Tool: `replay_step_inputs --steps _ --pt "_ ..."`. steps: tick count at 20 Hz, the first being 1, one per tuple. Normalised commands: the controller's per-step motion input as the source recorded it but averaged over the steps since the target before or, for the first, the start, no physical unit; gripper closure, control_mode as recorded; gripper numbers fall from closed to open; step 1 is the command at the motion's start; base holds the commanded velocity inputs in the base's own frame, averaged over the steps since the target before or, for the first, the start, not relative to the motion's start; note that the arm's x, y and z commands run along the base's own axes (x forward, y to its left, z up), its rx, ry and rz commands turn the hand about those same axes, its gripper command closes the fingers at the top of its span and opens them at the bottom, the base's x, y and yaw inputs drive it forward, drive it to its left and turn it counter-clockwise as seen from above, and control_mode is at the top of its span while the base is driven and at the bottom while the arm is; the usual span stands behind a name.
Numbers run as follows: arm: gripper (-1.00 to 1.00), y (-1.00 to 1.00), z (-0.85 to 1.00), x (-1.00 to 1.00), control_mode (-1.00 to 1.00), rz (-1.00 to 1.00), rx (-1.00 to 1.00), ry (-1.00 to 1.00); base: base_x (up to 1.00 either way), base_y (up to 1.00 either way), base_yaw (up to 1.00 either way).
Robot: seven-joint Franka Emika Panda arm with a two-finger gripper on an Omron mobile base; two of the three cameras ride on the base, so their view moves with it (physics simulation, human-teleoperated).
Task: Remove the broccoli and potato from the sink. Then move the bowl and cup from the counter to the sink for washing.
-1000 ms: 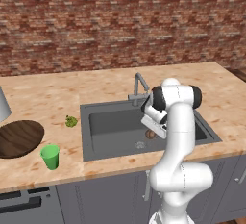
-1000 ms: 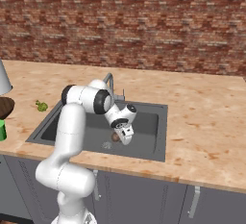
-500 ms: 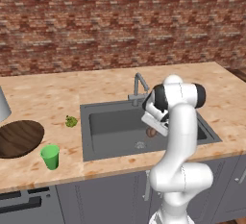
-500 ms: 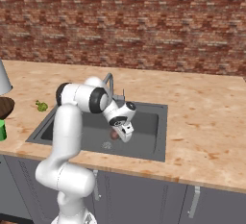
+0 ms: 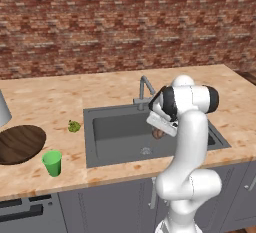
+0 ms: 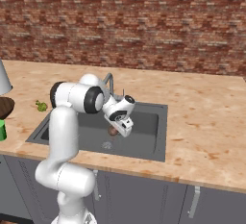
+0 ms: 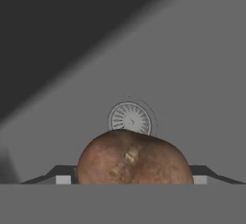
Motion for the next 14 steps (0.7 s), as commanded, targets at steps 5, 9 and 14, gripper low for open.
replay_step_inputs --steps 5,9,14 --pt "1.00 0.08 0.33 -0.16 -1.00 0.14 -0.01 0.00 0.00 0.00 0.00" --pt "1.00 0.08 0.34 -0.22 -1.00 0.14 0.00 -0.03 0.00 0.00 0.00" --pt "1.00 0.09 0.35 -0.21 -1.00 0.14 -0.01 -0.06 0.00 0.00 0.00"
